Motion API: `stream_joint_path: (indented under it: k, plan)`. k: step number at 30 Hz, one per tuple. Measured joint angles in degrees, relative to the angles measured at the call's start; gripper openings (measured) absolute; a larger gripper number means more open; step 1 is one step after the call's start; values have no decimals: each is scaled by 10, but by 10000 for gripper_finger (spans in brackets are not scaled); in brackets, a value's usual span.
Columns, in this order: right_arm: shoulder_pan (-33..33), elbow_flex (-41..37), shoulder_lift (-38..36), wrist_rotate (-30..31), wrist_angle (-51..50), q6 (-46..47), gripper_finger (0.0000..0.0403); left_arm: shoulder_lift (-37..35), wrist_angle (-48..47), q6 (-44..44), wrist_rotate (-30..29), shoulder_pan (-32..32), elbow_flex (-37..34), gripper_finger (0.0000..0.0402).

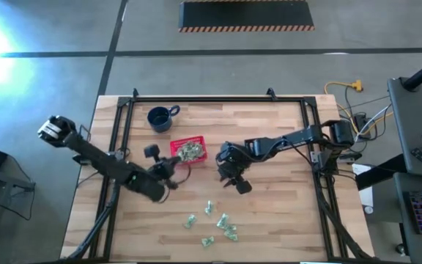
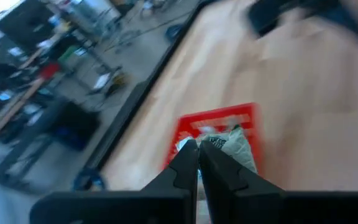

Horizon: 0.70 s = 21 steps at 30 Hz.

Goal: Pick and place items into bin
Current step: Put the green stevia packet into the red bin

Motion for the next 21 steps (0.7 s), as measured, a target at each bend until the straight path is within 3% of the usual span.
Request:
stream_joint_path:
  k: [10,14,17,21]
  plan:
    - [34,-16,0,0,0,23,118,19,7,91,127,181,0,0]
    - [51,-21,0,8,0,36,118,24,7,93,145,223,0,0]
    - [64,-26,0,34,0,44,118,24,11,105,193,248,0,2]
    - [75,-29,-2,46,1,57,118,23,23,121,231,264,0,38]
